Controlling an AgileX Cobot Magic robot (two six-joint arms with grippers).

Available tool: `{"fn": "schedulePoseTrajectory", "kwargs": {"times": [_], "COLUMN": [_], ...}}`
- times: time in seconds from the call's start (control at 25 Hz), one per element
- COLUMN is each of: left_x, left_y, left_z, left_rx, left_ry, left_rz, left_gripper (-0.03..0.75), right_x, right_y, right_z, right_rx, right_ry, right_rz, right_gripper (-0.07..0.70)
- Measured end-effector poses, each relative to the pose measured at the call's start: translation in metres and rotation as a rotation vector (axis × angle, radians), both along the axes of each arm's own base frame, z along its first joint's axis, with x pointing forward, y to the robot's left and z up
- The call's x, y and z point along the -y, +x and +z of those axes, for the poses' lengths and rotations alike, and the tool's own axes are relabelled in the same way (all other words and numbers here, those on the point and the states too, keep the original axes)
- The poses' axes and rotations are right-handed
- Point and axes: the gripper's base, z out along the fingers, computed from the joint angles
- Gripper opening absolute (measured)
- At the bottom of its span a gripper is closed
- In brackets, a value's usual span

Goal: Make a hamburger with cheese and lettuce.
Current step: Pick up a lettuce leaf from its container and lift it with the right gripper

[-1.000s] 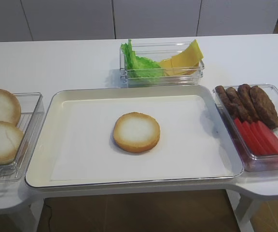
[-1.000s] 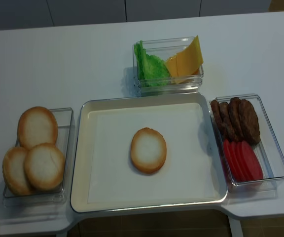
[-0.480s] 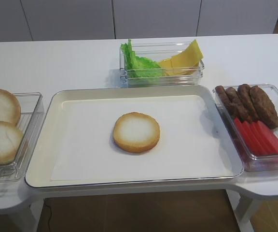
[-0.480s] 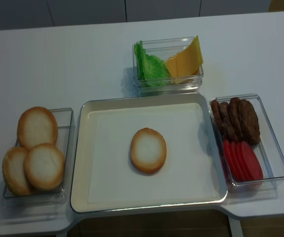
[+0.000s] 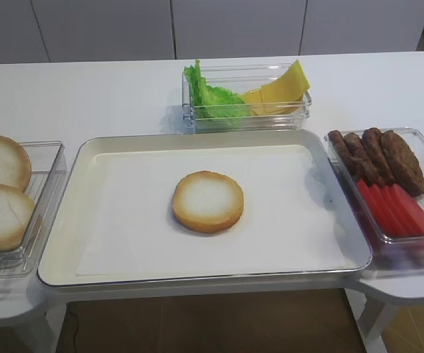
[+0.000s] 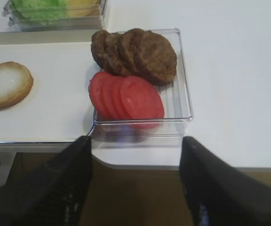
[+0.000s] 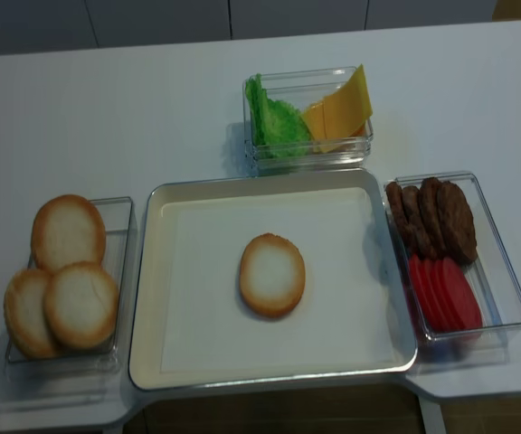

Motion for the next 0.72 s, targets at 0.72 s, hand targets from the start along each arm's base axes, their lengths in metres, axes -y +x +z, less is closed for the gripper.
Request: {"fn": "schedulePoseTrajectory", "kwargs": {"times": [0.72], "left_x": [0.000], "left_y": [0.000], "left_z": [0.000], "left_rx": [0.000], "left_ry": [0.000], "left_rz": [0.000], "left_gripper": [0.511], "right_x": [-0.029], "right_y": [0.210], "right_z": [0.060], "right_rx": [-0.160], "right_ry": [0.084], "right_rz": [0.094], "right_gripper": [0.440]}}
